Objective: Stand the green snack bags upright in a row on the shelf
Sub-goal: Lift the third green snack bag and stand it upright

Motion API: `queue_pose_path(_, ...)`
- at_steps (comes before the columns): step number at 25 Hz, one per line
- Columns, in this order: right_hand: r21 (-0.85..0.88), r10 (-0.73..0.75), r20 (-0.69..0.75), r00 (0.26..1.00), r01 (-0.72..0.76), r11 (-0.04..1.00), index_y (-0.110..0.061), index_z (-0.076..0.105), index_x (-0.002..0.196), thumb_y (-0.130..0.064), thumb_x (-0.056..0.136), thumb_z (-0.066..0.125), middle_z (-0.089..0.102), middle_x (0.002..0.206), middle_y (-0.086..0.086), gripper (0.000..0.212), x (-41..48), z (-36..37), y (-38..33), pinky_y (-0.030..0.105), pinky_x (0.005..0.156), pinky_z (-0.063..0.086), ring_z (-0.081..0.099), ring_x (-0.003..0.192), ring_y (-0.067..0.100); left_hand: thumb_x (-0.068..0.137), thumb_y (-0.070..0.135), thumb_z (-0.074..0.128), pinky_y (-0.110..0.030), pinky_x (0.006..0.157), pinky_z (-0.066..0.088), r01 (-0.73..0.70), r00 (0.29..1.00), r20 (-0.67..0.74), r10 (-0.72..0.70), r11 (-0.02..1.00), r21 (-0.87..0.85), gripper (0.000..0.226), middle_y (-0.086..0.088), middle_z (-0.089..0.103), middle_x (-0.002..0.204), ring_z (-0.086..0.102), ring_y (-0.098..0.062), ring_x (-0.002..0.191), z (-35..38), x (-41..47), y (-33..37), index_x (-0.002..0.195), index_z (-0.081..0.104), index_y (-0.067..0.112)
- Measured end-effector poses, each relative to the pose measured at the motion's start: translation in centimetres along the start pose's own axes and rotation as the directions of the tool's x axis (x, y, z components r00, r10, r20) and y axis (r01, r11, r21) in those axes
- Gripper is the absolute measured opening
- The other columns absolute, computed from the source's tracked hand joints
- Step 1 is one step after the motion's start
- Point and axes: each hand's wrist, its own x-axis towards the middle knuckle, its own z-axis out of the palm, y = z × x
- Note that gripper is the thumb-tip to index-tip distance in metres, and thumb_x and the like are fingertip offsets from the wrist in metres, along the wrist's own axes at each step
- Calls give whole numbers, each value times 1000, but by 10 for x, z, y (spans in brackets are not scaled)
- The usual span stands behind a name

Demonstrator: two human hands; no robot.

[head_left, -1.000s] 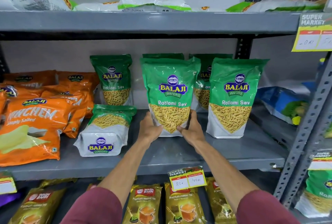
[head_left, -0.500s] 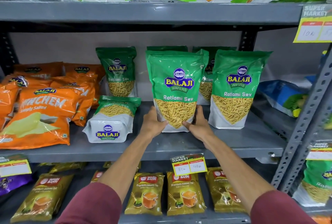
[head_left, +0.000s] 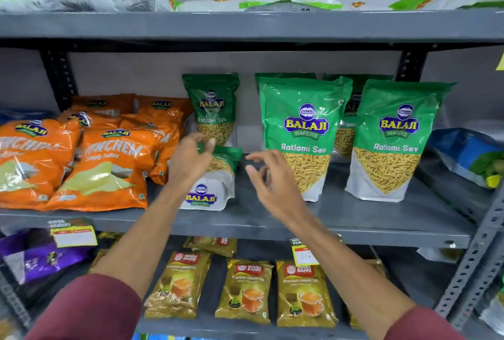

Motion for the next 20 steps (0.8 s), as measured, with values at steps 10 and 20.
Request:
queue_pose_path(10,209,773,455,441,-897,389,-10,61,109,-52,90,61,71,111,6,47,42,91,6,38,96,53,67,104,25,89,22,69,-26,53,43,553,832,283,-477,746,-370,44,-10,70,102,60,-18,72,-17,4,-53,127,58,1)
queue_pose_path(20,274,680,263,684,-729,627,-22,61,126,-25,85,76,70,120,-8,44,33,94,4,32,99,50,64,110,15,86,10,72,-31,74,48,492,869,325,-374,731,-473,45,-3,63,128,59,-22,112,-15,14,-78,126,52,12)
